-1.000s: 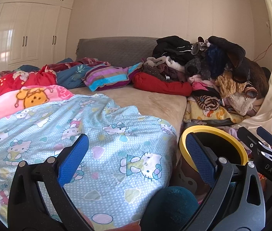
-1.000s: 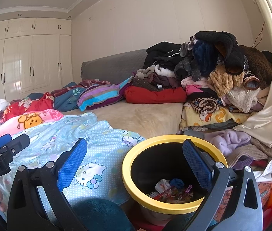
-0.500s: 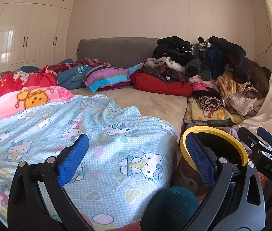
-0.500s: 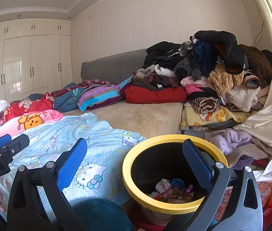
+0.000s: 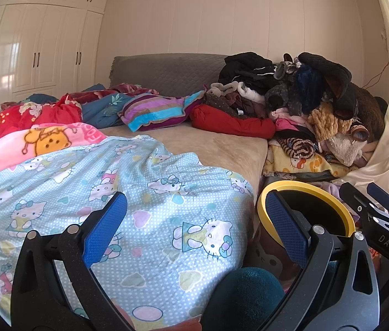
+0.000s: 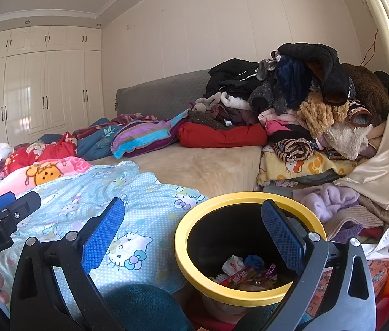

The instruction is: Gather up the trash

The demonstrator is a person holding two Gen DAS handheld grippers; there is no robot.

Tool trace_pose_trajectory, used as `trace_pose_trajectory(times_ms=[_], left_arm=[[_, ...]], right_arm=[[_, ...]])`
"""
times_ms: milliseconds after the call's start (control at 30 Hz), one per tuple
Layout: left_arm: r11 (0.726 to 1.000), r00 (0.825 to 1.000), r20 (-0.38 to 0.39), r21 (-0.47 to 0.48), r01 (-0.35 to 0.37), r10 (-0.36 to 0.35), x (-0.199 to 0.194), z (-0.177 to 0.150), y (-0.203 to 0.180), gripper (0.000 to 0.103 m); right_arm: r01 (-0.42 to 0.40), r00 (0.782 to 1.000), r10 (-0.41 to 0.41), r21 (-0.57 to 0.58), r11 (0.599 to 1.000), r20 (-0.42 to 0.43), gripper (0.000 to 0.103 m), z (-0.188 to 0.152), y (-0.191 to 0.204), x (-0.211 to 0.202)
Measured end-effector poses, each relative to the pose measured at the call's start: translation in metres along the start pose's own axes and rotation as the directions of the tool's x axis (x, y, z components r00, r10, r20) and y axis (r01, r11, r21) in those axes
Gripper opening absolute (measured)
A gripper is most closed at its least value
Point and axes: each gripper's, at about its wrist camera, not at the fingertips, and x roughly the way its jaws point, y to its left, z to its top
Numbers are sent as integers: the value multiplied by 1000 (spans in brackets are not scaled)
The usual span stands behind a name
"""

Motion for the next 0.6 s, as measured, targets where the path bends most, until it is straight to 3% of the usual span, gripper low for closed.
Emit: trace_pose_trajectory(times_ms=[233,333,433,500,600], left_arm=[[999,1000,-11,-30,-25,25,-1,2,8,92],[987,989,-12,-68,-145,144,-6,8,34,92],[962,974,-29,-151,-228,226,-15,12,80,92],[924,948,-64,-209,-319,313,-24,11,124,92],[817,867,-176,-288,-499,467,-37,-2,211,92]], right_arm=[[-15,1000,15,3,1000,-1,97,0,3,1],[-69,998,69,6,998,-4,97,8,20,9],[-170,985,170,6,985,-32,97,18,64,25],[-258,963,257,-3,966,-79,97,21,103,39],[-452,868,434,-18,892,-242,97,14,184,65]])
